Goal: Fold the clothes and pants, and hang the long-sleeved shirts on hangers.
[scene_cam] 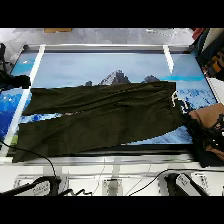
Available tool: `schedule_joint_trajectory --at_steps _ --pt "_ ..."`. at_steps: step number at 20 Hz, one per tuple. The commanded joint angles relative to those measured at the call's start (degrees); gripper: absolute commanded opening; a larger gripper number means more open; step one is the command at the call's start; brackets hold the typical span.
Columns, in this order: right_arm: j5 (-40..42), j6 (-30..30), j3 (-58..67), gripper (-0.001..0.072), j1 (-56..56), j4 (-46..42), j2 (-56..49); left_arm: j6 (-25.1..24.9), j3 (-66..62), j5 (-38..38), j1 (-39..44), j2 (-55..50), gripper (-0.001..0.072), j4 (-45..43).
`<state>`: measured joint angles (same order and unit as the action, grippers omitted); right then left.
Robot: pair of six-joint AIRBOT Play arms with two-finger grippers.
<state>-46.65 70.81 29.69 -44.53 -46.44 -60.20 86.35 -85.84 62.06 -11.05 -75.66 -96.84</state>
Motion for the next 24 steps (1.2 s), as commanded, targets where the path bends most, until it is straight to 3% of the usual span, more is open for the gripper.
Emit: schedule_joint_trajectory --at_steps 1,2,5,11,12,16,18,19,20,21,24 --pt "6.38 -1.31 -0.55 0.0456 -0.04 5.44 -6.69 -0.02 0.02 -0.24 0.31 -2.19 0.0542 0.02" --pt "7.69 -1.31 -0.52 0.0458 -0.02 6.14 -8.0 -0.02 0.02 -0.22 0.52 -2.62 0.0532 0.0" --pt "12.79 -1.53 -0.52 0.0457 2.82 6.86 -9.27 0.0 0.02 -0.24 0.7 -3.82 0.0405 0.02" --pt "25.51 -2.71 0.5 0.0446 15.72 7.02 -9.25 -0.04 0.02 -0.68 0.7 -5.46 0.0405 -0.17" --pt "25.9 -2.71 1.22 0.0406 16.57 7.02 -9.25 -0.04 0.02 -0.92 0.68 -5.68 0.0405 -0.2" --pt "24.09 -2.78 4.39 0.0038 16.72 6.93 -8.02 -0.04 0.04 -1.01 0.68 -6.56 0.0405 -0.2" --pt "21.62 -3.63 5.88 0.0036 16.72 5.01 -6.21 -0.11 0.07 -0.94 0.63 -7.17 0.0404 -0.22" --pt "19.8 -3.85 6.51 0.0035 16.72 2.58 -4.98 -0.11 0.07 -0.81 0.61 -7.41 0.0337 -0.24" --pt "18.47 -3.61 6.6 0.0034 16.72 0.96 -3.48 -0.11 0.07 -0.39 0.59 -7.45 0.0029 -0.24" --pt "16.87 -1.51 6.54 0.0034 16.72 -1.73 -1.66 -0.24 0.07 0.57 0.57 -7.45 0.0023 -0.83" --pt "14.21 13.07 4.48 0.0033 16.72 -15.69 4.46 -0.28 0.2 5.97 0.09 -7.45 0.002 -3.69"
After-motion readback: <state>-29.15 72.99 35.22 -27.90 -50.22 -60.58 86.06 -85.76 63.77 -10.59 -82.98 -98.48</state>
